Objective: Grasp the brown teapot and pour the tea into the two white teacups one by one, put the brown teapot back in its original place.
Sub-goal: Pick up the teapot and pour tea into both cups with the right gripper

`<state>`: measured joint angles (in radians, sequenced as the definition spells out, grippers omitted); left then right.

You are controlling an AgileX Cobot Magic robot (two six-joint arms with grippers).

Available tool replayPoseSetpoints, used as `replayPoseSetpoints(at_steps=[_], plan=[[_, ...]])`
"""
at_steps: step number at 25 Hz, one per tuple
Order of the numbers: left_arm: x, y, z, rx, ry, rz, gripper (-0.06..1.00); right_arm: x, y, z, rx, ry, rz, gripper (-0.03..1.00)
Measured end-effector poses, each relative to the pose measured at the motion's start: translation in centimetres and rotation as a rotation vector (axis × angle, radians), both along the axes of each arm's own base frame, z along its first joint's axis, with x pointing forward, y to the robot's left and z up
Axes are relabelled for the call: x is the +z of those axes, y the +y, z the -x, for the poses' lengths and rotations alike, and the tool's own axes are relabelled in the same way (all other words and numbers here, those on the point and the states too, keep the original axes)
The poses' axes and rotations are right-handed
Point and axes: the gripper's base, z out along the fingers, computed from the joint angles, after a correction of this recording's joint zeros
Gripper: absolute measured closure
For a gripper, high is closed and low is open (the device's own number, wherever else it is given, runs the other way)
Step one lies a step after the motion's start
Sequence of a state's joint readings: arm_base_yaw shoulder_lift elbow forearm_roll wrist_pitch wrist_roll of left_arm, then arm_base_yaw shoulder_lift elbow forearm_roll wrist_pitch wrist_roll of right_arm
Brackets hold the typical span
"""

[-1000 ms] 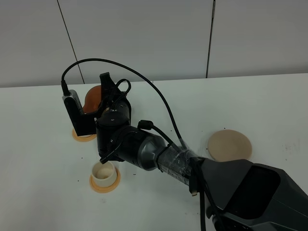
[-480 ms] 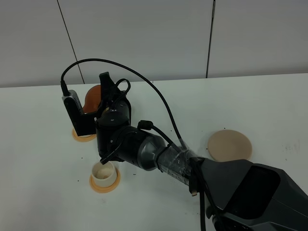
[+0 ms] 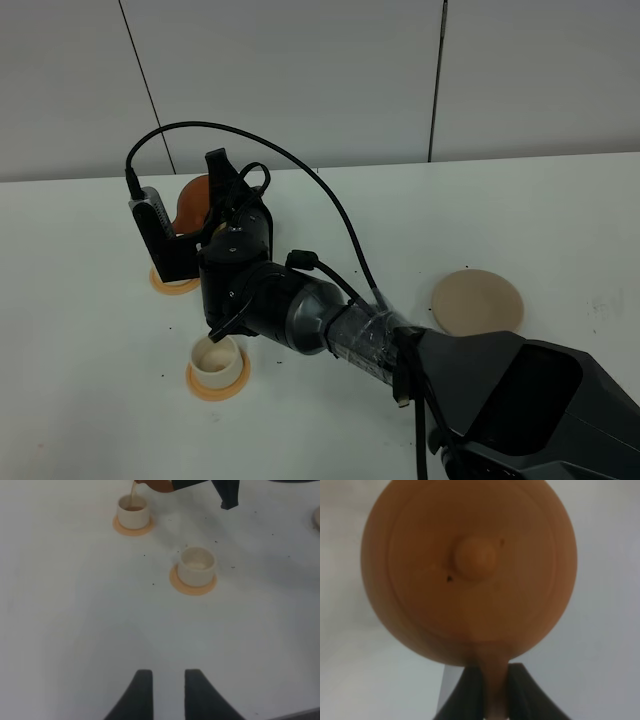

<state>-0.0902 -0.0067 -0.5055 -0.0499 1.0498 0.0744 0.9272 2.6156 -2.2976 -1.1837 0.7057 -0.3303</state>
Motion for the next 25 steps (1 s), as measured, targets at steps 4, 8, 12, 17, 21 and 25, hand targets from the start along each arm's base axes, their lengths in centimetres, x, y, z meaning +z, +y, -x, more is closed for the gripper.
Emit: replayPoseSetpoints(at_steps=[4, 8, 12, 17, 21, 25], plan=[[0.00, 0.00, 0.00, 0.000, 0.000, 0.000, 0.72, 0.01, 0.00, 0.00, 0.000, -0.001, 0.001, 0.87], [0.00, 0.00, 0.00, 0.000, 0.000, 0.000, 0.72, 0.01, 0.00, -0.01, 0.001, -0.002, 0.002, 0.87], [0.00, 0.00, 0.00, 0.000, 0.000, 0.000, 0.72, 0.01, 0.00, -0.01, 0.001, -0.002, 0.002, 0.87], [0.00, 0.00, 0.00, 0.000, 0.000, 0.000, 0.72, 0.01, 0.00, 0.00, 0.000, -0.001, 0.001, 0.87], [0.00, 0.00, 0.00, 0.000, 0.000, 0.000, 0.72, 0.00, 0.00, 0.00, 0.000, 0.000, 0.000, 0.87], [0.00, 0.00, 0.00, 0.000, 0.000, 0.000, 0.72, 0.00, 0.00, 0.00, 0.000, 0.000, 0.000, 0.87]])
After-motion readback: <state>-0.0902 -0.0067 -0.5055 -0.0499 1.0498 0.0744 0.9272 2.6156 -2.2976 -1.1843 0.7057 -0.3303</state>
